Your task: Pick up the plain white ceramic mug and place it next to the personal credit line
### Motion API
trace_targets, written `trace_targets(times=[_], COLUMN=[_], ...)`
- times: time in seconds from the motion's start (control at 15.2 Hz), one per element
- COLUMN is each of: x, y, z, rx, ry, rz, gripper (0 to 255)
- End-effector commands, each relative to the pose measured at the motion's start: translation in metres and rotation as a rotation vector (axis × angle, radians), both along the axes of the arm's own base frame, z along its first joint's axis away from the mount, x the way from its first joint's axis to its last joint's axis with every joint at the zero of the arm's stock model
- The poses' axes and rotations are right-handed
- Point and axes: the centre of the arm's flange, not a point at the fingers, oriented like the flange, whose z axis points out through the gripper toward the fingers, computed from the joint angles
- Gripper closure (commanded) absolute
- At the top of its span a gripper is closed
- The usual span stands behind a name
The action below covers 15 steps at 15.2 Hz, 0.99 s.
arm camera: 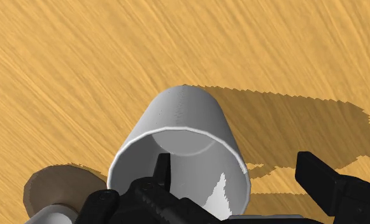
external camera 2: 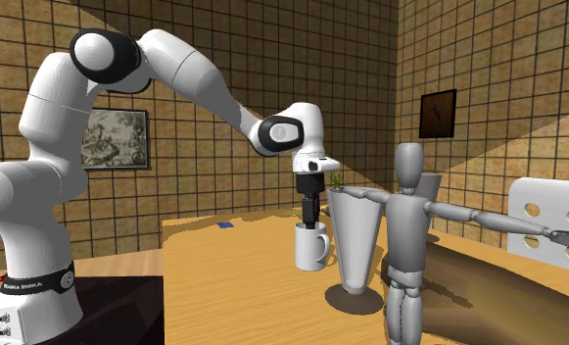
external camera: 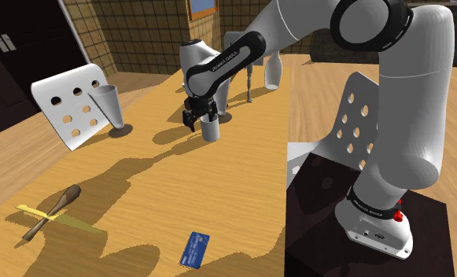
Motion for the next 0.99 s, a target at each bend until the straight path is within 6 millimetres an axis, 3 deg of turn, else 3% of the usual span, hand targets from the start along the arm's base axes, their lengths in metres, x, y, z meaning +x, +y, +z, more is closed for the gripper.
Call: trace_targets(times=[0.0,0.07,0.13,0.73,0.92], x=[0.0,0.0,0.0,0.0,0.0], y=[0.0,0.0,0.0,0.0,0.0], z=[0.0,0.0,0.0,0.0,0.016], rx=[0.0,0.0,0.0,0.0,0.0], ry=[0.0,0.0,0.0,0.0,0.0], rz=[0.0,0.0,0.0,0.0,0.0], gripper=[0,0,255,255,255])
